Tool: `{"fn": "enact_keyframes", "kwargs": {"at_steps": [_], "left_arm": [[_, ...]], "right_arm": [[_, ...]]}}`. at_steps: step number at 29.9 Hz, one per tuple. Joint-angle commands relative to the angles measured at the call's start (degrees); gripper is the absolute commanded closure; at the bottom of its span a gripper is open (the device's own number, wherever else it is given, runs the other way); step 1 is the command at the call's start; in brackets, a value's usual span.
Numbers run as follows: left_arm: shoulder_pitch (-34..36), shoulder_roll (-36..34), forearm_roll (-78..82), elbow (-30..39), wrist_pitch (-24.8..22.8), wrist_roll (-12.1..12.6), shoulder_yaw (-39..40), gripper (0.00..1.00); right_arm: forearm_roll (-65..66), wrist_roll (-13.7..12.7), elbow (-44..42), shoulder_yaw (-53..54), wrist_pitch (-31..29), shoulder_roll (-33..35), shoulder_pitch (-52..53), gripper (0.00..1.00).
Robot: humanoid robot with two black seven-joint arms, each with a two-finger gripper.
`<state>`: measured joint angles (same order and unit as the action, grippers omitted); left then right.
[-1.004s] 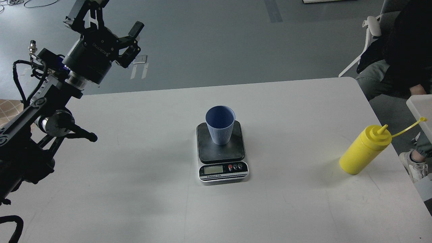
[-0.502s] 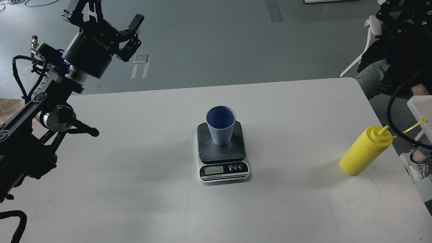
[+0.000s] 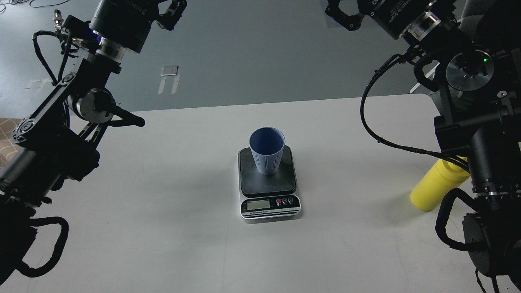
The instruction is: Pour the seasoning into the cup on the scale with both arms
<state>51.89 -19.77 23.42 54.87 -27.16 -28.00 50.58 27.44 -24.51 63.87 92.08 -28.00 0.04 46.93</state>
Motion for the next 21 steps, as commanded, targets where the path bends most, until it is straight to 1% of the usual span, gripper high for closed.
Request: {"fn": "enact_keyframes", "kwargs": {"at_steps": [1,7,13,17,21], "left_arm": [[-0.6,1.8,0.0,-0.1,0.0,0.0,0.1,0.02],[-0.4,3.0,0.0,-0.3,0.5,0.0,0.1,0.02],[-0.2,6.2,0.2,-2.1,0.8,0.0,0.0,0.02],[-2.6,7.6,1.0,-2.1,1.2,0.0,-0.5,0.02],[-4.9,8.4,2.6,-2.1,1.2,0.0,0.0,0.02]], "right_arm": [[0.0,0.2,-0.2,0.1,0.0,0.0,-0.5,0.01],[0.4,0.2,-0.4,0.3,0.0,0.0,-0.2,0.01],[8.1,0.2,-0.4,0.0,0.0,0.0,-1.1,0.01],[8.7,0.2,1.0,0.0,0.0,0.0,-6.6,0.01],[8.9,0.2,1.2,-0.1,0.0,0.0,-8.4,0.01]]}}
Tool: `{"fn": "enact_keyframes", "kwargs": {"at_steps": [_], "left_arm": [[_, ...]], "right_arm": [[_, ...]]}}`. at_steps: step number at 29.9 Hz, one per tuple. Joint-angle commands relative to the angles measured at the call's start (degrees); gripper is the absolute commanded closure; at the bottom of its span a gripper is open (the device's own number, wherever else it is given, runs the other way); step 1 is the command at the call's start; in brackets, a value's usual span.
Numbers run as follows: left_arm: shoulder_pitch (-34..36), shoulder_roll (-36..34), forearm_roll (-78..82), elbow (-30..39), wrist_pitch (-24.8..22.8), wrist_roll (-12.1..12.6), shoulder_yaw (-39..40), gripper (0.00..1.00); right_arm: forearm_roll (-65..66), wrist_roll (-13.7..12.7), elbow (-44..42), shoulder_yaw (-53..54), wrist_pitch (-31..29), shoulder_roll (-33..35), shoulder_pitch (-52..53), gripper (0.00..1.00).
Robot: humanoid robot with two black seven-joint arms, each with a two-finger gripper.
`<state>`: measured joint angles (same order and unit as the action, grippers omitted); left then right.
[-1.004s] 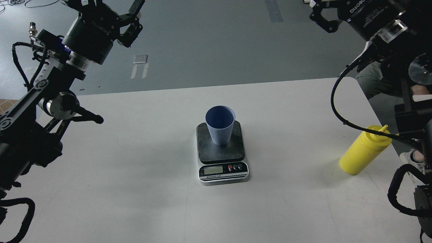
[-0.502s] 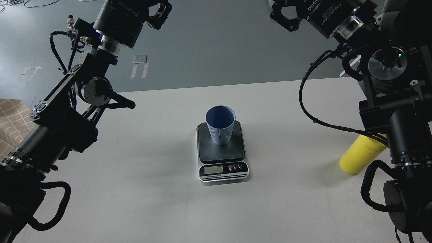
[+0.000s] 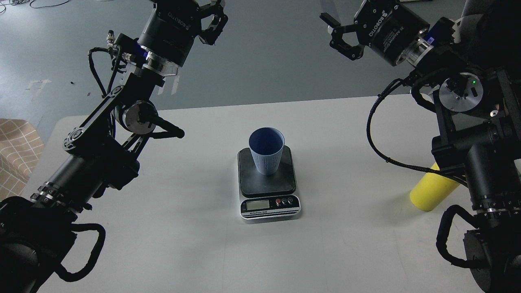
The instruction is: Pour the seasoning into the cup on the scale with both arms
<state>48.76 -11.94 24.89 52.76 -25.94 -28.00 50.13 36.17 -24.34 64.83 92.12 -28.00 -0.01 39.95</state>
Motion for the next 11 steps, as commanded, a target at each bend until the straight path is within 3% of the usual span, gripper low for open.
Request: {"fn": "enact_keyframes", "kwargs": {"at_steps": [1,11], "left_arm": [[-3.0,1.5,1.9,0.0,0.0,0.0,0.8,0.02],[-8.1,4.0,2.3,0.1,-0.3,0.0,5.0,0.02]], "right_arm": [[0.0,0.0,0.3,-0.5,0.0,0.0,-2.1,0.01],[0.0,0.0,1.3,-1.2,0.0,0.0,-3.4,0.01]]}}
